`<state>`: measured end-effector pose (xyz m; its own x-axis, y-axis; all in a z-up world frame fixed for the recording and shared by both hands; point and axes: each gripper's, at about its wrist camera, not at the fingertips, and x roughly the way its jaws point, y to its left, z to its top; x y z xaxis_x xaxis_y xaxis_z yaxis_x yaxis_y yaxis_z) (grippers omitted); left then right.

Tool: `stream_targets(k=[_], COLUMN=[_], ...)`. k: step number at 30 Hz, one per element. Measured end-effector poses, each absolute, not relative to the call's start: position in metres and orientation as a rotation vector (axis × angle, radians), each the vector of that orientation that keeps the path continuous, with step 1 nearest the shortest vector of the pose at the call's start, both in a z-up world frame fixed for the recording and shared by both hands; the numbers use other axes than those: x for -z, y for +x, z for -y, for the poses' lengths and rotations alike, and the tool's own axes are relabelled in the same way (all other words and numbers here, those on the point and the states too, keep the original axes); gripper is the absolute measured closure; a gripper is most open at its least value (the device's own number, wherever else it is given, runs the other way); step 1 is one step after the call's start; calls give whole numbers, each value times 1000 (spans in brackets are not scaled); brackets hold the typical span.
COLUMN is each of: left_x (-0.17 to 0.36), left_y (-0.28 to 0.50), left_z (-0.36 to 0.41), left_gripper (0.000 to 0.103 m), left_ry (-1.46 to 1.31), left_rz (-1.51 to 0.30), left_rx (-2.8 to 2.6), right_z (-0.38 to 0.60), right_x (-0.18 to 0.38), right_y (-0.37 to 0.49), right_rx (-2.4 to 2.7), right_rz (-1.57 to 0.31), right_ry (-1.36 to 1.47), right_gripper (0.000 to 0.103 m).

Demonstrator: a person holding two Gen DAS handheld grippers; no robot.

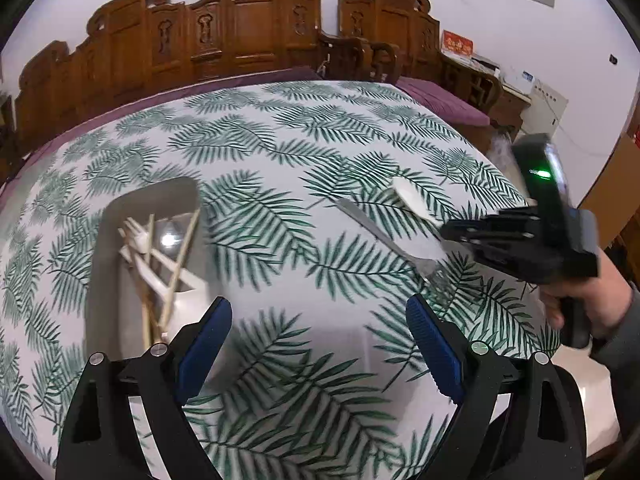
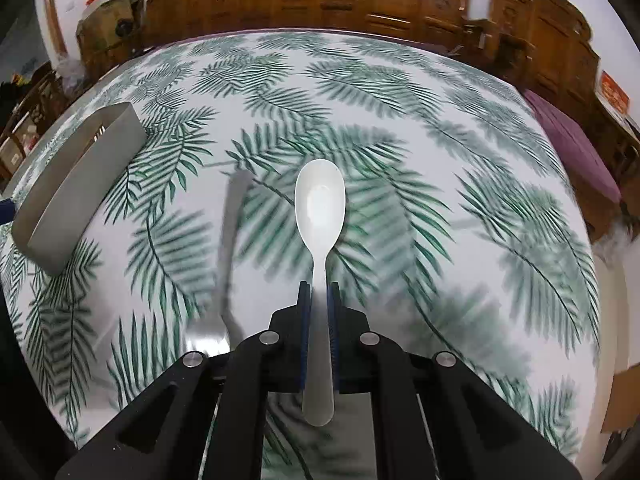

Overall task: Organize utensils
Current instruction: 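Grasp the white plastic spoon by its handle with the right gripper, then grasp the metal fork by its handle with the left gripper while the right gripper holds the white spoon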

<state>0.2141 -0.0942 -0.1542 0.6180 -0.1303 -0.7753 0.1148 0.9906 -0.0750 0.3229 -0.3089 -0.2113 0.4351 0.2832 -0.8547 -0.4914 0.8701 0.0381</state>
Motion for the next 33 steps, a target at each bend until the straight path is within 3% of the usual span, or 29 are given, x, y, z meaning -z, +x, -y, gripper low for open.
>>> stream_targets(k=[12, 24, 26, 28, 33], left_x=[184, 217, 219, 219, 216], left_y=[255, 306, 311, 311, 313], left_z=[152, 169, 171, 173, 180], left_gripper=[18, 38, 43, 58, 76], left_ry=[-43, -103, -105, -114, -81], left_rz=[-981, -1101, -1113, -1122, -1141], left_rx=[169, 123, 117, 130, 142], right_z=[362, 371, 370, 370, 369], right_x=[212, 223, 223, 224, 223], right_y=[303, 307, 307, 307, 307], right_rx=[-434, -422, -422, -425, -424], right_rz=[-1003, -1021, -1022, -1021, -1020], right_ry=[-198, -182, -181, -180, -184], right_gripper=[93, 93, 93, 93, 93])
